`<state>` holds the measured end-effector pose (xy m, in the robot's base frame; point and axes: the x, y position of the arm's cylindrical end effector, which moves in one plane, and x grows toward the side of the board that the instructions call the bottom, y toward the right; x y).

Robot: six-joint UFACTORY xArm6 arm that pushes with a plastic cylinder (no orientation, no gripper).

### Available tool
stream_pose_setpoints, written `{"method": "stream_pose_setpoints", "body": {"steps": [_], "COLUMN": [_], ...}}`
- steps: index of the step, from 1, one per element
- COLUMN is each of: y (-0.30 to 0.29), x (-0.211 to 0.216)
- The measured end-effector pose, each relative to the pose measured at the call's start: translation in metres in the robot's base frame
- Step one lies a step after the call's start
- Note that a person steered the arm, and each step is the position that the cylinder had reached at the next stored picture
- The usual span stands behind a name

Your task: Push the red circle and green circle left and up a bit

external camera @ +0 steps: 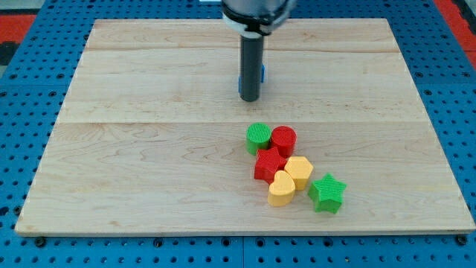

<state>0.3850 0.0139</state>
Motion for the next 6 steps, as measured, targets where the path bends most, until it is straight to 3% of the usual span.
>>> {"method": "stream_pose_setpoints", "body": {"steps": [1, 2, 3, 4, 6], "y": [0.1, 0.108, 0.1, 0.053, -0.048], "x": [0.024, 0.073, 0.109, 0.115, 0.081]}}
